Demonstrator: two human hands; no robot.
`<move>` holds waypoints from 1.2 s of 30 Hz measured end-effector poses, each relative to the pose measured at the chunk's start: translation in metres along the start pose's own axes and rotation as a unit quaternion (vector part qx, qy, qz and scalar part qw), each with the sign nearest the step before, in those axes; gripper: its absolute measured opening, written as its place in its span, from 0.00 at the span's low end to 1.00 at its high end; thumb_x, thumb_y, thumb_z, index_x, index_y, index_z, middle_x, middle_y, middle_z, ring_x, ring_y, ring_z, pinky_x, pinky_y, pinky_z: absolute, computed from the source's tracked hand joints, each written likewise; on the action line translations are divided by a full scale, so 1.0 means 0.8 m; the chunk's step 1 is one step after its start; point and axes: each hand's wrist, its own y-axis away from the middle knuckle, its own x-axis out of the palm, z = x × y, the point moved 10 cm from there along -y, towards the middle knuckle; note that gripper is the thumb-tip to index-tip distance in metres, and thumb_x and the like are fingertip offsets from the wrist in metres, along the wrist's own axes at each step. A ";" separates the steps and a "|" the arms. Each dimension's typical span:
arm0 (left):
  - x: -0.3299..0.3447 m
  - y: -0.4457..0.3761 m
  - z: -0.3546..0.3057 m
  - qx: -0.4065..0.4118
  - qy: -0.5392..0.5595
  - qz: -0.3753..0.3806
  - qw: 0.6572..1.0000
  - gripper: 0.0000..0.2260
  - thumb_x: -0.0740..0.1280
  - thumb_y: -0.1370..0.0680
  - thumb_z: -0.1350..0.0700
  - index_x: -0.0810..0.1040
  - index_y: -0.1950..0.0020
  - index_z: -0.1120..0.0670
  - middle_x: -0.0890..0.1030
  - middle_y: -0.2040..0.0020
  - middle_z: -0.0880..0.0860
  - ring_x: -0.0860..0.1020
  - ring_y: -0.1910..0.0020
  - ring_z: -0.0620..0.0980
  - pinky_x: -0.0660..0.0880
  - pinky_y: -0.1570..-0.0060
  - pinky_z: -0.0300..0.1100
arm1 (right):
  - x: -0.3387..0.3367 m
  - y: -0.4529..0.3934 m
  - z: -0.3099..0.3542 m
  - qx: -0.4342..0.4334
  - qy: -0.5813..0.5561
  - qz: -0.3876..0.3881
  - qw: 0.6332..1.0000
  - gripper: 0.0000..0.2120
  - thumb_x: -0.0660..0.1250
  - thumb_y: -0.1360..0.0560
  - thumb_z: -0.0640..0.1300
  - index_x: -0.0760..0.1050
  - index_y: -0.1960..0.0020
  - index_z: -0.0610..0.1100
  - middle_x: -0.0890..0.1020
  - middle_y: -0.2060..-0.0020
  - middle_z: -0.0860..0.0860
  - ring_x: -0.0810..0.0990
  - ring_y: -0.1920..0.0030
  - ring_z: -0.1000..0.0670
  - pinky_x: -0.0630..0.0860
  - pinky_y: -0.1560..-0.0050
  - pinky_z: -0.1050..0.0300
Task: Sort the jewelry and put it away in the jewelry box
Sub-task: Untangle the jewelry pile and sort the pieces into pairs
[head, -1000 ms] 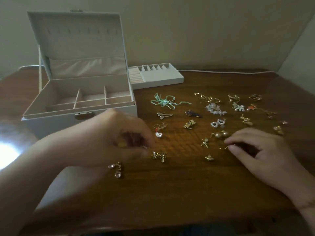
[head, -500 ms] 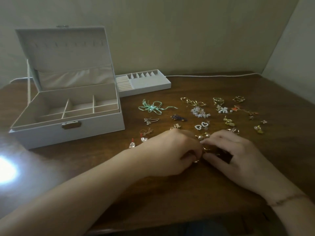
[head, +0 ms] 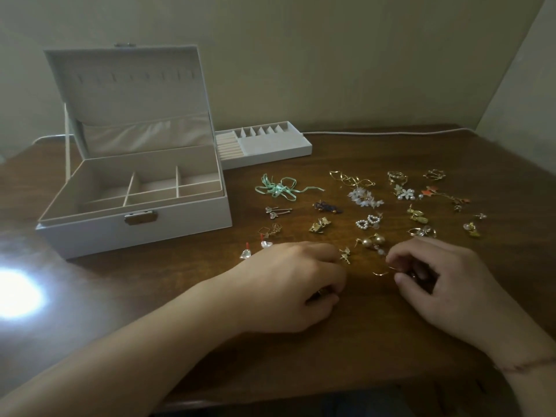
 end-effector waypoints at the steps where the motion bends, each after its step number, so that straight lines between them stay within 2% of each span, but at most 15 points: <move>1: -0.002 0.002 0.000 0.003 -0.003 -0.002 1.000 0.08 0.66 0.19 0.50 0.80 0.43 0.51 0.77 0.43 0.48 0.77 0.44 0.46 0.77 0.47 0.45 | 0.000 0.000 0.001 -0.002 -0.001 -0.001 1.000 0.15 0.74 0.32 0.40 0.77 0.51 0.55 0.77 0.60 0.61 0.75 0.55 0.60 0.74 0.62 0.69; 3: -0.010 0.006 -0.002 0.013 -0.014 -0.015 1.000 0.09 0.66 0.19 0.49 0.81 0.43 0.50 0.78 0.42 0.48 0.77 0.44 0.46 0.78 0.47 0.45 | -0.001 -0.001 0.004 -0.005 0.007 -0.010 1.000 0.13 0.74 0.31 0.44 0.78 0.49 0.54 0.76 0.60 0.61 0.75 0.57 0.60 0.71 0.66 0.69; 6: -0.031 0.016 -0.001 0.027 -0.041 -0.045 0.998 0.09 0.67 0.19 0.49 0.82 0.43 0.51 0.79 0.42 0.48 0.78 0.45 0.47 0.78 0.48 0.47 | -0.003 -0.004 0.001 0.004 0.019 -0.019 1.000 0.11 0.70 0.29 0.51 0.80 0.47 0.52 0.77 0.56 0.59 0.76 0.57 0.59 0.74 0.61 0.63; 10: -0.065 0.046 0.016 0.018 -0.060 -0.091 0.994 0.09 0.67 0.20 0.50 0.84 0.45 0.52 0.81 0.45 0.49 0.80 0.48 0.50 0.79 0.49 0.49 | 0.000 -0.004 0.002 0.003 0.021 -0.008 1.000 0.03 0.70 0.30 0.52 0.78 0.57 0.55 0.77 0.55 0.60 0.76 0.54 0.61 0.71 0.59 0.68; 13: -0.084 0.078 0.038 -0.001 -0.058 -0.115 0.992 0.10 0.66 0.20 0.49 0.84 0.46 0.52 0.81 0.46 0.48 0.81 0.48 0.47 0.79 0.50 0.47 | -0.001 -0.003 0.005 0.006 0.024 -0.008 1.000 0.04 0.70 0.32 0.53 0.75 0.60 0.56 0.77 0.55 0.62 0.75 0.53 0.62 0.70 0.60 0.68; 16: -0.093 0.112 0.065 -0.031 -0.025 -0.128 0.991 0.10 0.66 0.20 0.47 0.83 0.45 0.50 0.80 0.46 0.44 0.80 0.48 0.43 0.79 0.51 0.45 | -0.003 -0.004 0.006 0.002 0.025 -0.020 0.999 0.09 0.71 0.33 0.53 0.76 0.53 0.56 0.77 0.54 0.62 0.76 0.58 0.60 0.72 0.62 0.66; 19: -0.089 0.141 0.086 -0.045 0.009 -0.117 0.992 0.09 0.68 0.21 0.46 0.82 0.44 0.47 0.78 0.45 0.42 0.81 0.48 0.45 0.79 0.52 0.46 | -0.002 -0.003 0.005 0.001 0.031 -0.018 0.999 0.13 0.71 0.32 0.53 0.77 0.48 0.56 0.77 0.54 0.63 0.75 0.59 0.60 0.73 0.63 0.64; 23: -0.074 0.161 0.092 -0.059 0.043 -0.076 0.994 0.13 0.71 0.24 0.42 0.80 0.41 0.43 0.76 0.41 0.39 0.81 0.46 0.47 0.80 0.52 0.46 | 0.004 -0.006 0.002 0.012 0.026 -0.003 1.000 0.19 0.68 0.31 0.53 0.76 0.41 0.55 0.75 0.53 0.63 0.77 0.55 0.59 0.74 0.58 0.66; 25: -0.067 0.163 0.088 -0.059 0.021 -0.055 0.997 0.15 0.71 0.25 0.41 0.79 0.40 0.41 0.75 0.40 0.39 0.80 0.47 0.45 0.80 0.53 0.45 | 0.004 -0.007 0.003 0.014 0.031 0.000 0.999 0.17 0.69 0.31 0.53 0.77 0.43 0.54 0.75 0.56 0.61 0.77 0.56 0.59 0.73 0.59 0.66; 28: -0.057 0.160 0.083 -0.058 -0.020 -0.030 0.998 0.18 0.70 0.27 0.38 0.77 0.39 0.42 0.73 0.40 0.39 0.79 0.50 0.43 0.80 0.56 0.45 | 0.003 -0.007 0.008 0.004 0.039 0.001 0.999 0.08 0.70 0.31 0.52 0.77 0.52 0.57 0.77 0.57 0.61 0.77 0.57 0.58 0.73 0.61 0.64; 31: -0.050 0.159 0.082 -0.061 -0.054 -0.013 0.997 0.22 0.71 0.28 0.36 0.76 0.37 0.42 0.74 0.41 0.40 0.78 0.49 0.42 0.79 0.55 0.44 | 0.005 -0.007 0.009 -0.011 0.031 0.007 0.999 0.07 0.70 0.30 0.52 0.75 0.54 0.58 0.77 0.57 0.61 0.77 0.56 0.58 0.75 0.61 0.62; 33: -0.052 0.164 0.086 -0.062 -0.053 -0.024 0.996 0.21 0.71 0.29 0.40 0.75 0.38 0.43 0.75 0.44 0.41 0.78 0.52 0.43 0.79 0.58 0.45 | -0.002 -0.008 0.014 -0.018 0.047 -0.018 0.999 0.08 0.68 0.27 0.56 0.77 0.51 0.55 0.78 0.55 0.59 0.76 0.56 0.57 0.74 0.58 0.61; 36: -0.070 0.179 0.103 -0.094 0.057 -0.109 0.988 0.15 0.65 0.28 0.51 0.71 0.42 0.44 0.75 0.55 0.43 0.76 0.61 0.48 0.74 0.64 0.45 | -0.034 -0.008 0.069 -0.092 0.090 -0.149 0.980 0.13 0.65 0.25 0.53 0.81 0.53 0.44 0.80 0.58 0.50 0.77 0.57 0.50 0.73 0.55 0.57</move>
